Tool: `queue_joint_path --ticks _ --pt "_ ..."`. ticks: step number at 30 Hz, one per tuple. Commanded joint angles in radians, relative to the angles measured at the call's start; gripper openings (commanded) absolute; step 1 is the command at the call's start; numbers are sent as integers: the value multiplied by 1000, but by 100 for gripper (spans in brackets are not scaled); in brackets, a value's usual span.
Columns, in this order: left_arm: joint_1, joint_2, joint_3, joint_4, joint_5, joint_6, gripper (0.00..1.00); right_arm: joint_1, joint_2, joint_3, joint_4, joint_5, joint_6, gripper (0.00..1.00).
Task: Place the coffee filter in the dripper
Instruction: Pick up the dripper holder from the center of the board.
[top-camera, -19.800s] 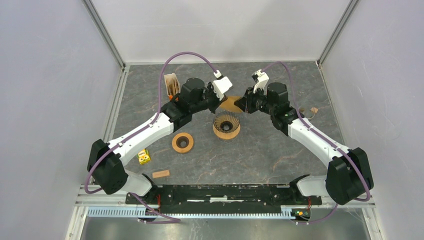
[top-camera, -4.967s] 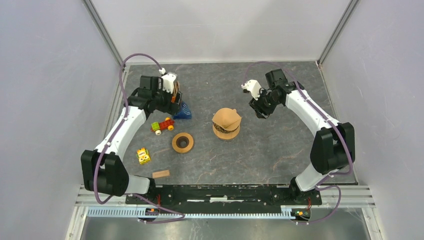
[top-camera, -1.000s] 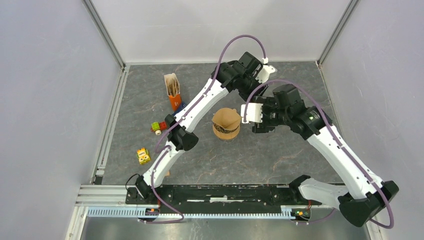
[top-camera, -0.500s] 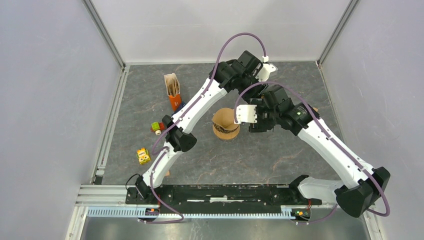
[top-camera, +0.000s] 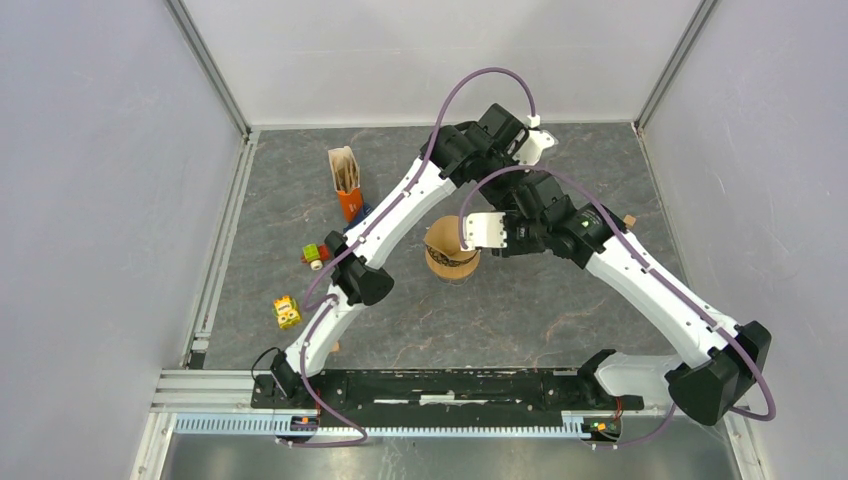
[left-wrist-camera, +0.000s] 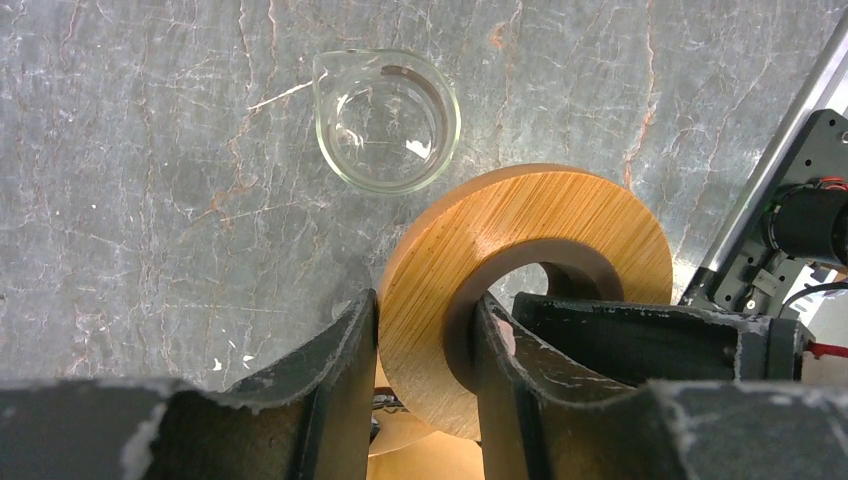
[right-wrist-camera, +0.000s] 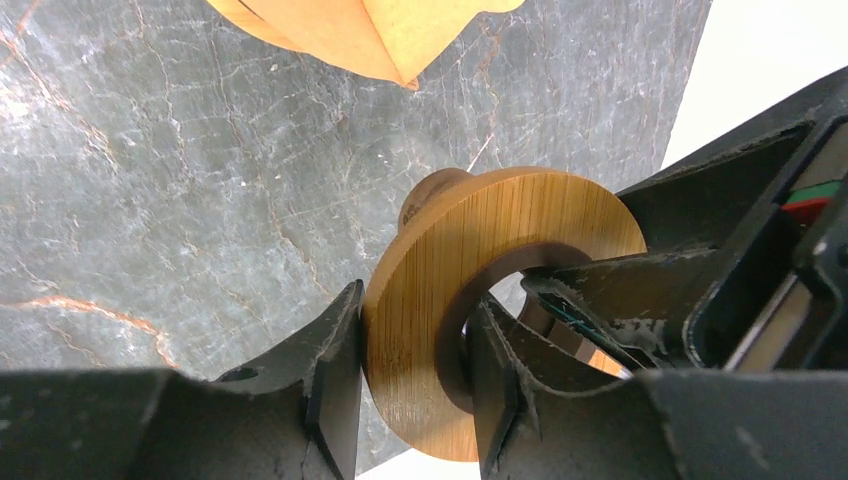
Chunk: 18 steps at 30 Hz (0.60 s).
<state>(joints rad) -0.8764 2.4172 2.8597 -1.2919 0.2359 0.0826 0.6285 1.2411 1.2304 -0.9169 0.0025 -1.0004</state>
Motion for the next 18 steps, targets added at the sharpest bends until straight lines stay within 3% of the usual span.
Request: queue_joint_path --ticks 1,6,11,18 --pt "-4 -71 20 24 -12 23 17 2 7 37 -33 19 11 32" --pt "-4 -75 32 21 -17 24 28 1 -7 11 -10 33 17 1" --pt "5 -84 53 17 -17 27 44 2 -48 -22 10 32 20 0" --pt "14 -127 36 11 -58 26 59 1 -125 -88 29 10 23 0"
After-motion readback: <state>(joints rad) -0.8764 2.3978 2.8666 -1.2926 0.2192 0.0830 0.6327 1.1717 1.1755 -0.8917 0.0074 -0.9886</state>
